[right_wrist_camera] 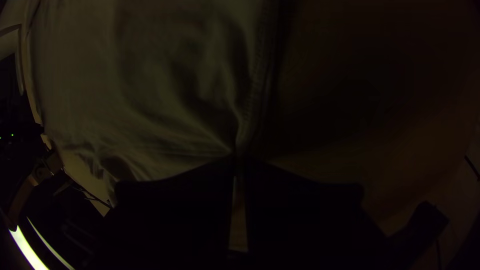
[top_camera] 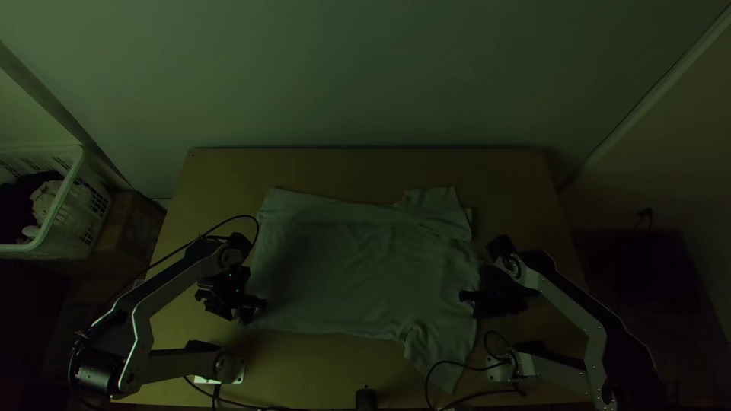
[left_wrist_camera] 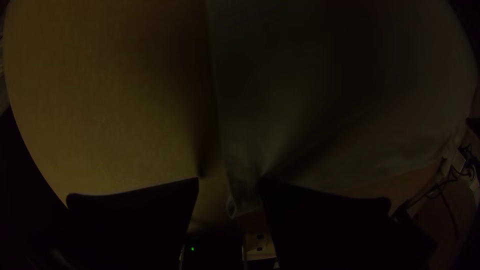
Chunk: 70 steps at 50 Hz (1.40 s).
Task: Fold the t-shirt
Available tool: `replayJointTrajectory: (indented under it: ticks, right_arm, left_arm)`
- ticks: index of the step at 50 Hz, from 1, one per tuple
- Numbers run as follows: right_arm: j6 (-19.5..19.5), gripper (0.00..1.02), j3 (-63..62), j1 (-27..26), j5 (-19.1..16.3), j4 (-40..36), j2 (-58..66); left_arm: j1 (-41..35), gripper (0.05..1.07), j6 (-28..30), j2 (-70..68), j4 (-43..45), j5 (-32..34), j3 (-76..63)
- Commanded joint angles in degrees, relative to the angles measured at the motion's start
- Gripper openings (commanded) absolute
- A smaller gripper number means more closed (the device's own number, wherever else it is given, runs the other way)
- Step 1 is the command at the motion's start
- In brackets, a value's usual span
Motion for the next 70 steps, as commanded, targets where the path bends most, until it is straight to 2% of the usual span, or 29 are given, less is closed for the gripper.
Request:
replayJointTrajectory:
  ticks: [1,4,14,29,35,46,70]
  right_arm:
    - [-0.34,0.03,-1.09,-0.58,-0.31,0.26,1.24]
    - [-0.34,0.03,-1.00,-0.58,-0.31,0.26,1.24]
    - [-0.07,0.03,-0.83,-0.76,-0.22,0.09,1.24]
    - [0.19,0.03,0.93,-2.08,1.10,-2.46,1.77]
    - [-0.07,0.03,2.69,-2.08,2.42,-4.66,2.21]
    - [-0.95,0.03,5.32,-4.19,7.60,-9.76,0.98]
    - [-0.95,0.03,12.44,-3.75,7.51,-11.78,-1.22]
  left_arm:
    - [-1.54,0.36,0.70,1.17,-0.99,-0.08,-1.34]
    - [-2.59,0.08,0.00,1.96,-0.99,0.01,-0.99]
    - [-2.77,0.08,-0.27,1.96,-0.46,1.06,-0.64]
    - [1.54,0.08,1.49,-1.38,-0.55,0.97,1.91]
    - [2.59,0.08,1.84,-1.47,-0.72,0.97,3.67]
    - [2.77,0.08,2.19,-0.50,-0.72,1.06,6.57]
    - [5.23,0.08,2.63,3.89,0.77,1.41,18.08]
